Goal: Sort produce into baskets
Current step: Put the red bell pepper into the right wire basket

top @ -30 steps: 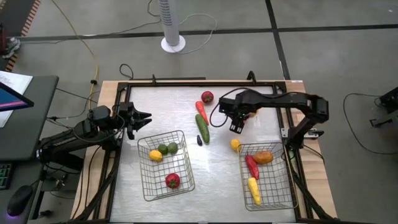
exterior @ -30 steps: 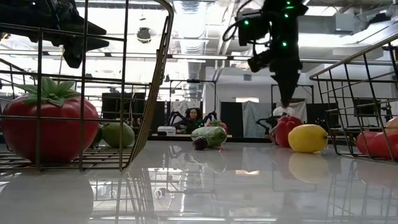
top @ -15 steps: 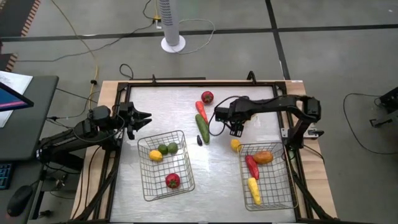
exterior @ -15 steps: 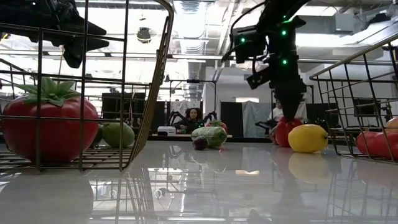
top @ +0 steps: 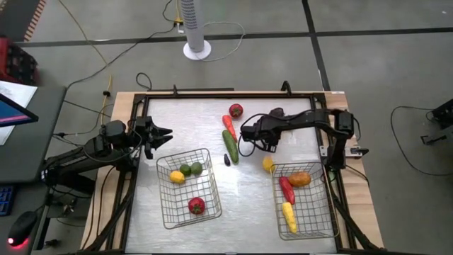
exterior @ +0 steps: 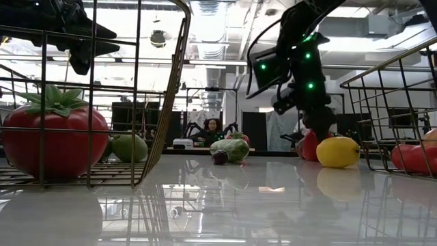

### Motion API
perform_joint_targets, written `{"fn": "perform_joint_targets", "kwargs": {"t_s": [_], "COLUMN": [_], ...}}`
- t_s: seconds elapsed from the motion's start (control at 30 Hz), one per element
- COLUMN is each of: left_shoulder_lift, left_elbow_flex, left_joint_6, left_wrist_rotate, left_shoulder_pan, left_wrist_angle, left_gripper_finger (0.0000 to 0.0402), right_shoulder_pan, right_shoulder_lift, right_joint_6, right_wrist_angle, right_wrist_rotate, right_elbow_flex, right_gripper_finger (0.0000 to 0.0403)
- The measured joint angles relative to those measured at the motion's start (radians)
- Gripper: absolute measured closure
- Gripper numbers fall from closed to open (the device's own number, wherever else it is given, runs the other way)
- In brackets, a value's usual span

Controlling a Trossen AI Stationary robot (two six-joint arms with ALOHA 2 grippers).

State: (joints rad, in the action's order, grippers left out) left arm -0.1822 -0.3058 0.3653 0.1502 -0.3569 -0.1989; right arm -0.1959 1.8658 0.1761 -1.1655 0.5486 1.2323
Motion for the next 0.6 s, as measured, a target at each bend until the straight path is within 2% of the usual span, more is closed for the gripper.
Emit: {"fn": "perform_joint_targets", "kwargs": {"t_s": [0.3, 0.6], "left_shoulder_lift": [0.0, 0.0], "left_elbow_flex": [0.0, 0.0], "left_joint_6": [-0.001, -0.001], "left_wrist_rotate": [0.0, -0.001], "left_shoulder_pan": [0.0, 0.0], "left_wrist_angle": [-0.004, -0.005], "left_gripper_finger": [0.0269, 0.0269], "right_shoulder_pan": [-0.041, -0.038], "right_shoulder_lift": [0.001, 0.003], "right_joint_6": [-0.027, -0.027], "right_wrist_angle": [0.032, 0.024], "right_wrist_rotate": [0.003, 0.006], "right_elbow_flex": [0.0, -0.001], "right_gripper_finger": [0.0145, 0.0201]}}
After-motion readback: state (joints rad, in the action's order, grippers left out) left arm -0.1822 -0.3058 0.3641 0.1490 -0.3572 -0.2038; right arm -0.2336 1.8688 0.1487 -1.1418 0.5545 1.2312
